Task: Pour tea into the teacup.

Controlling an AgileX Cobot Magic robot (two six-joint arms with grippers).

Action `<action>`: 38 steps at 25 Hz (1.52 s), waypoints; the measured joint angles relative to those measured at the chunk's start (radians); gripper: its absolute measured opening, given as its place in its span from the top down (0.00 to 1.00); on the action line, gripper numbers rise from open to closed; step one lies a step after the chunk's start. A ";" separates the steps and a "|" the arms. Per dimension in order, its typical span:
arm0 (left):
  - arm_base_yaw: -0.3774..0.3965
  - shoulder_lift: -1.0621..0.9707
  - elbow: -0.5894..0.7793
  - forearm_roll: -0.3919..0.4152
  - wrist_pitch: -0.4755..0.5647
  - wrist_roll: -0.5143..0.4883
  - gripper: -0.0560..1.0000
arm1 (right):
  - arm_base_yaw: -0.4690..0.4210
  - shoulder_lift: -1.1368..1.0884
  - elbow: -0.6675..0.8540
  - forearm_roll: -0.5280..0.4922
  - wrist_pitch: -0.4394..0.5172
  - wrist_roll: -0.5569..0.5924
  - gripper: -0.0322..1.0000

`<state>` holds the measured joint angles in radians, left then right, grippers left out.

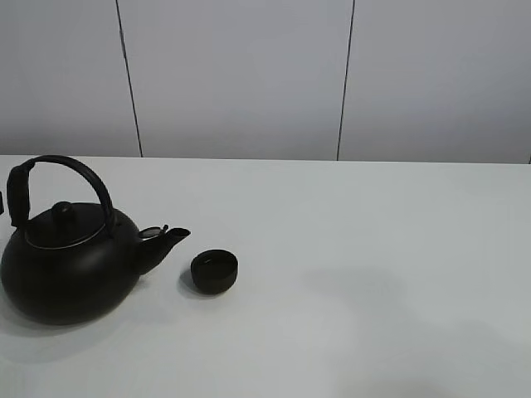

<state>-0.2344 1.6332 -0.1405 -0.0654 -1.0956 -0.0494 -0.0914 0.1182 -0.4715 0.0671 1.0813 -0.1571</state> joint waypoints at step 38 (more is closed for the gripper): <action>0.435 -0.675 -0.766 0.303 1.495 -0.230 0.65 | 0.000 0.000 0.000 0.000 0.000 0.000 0.51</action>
<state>0.2005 0.9581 -0.9066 0.2377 0.3991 -0.2795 -0.0914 0.1182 -0.4715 0.0671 1.0813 -0.1571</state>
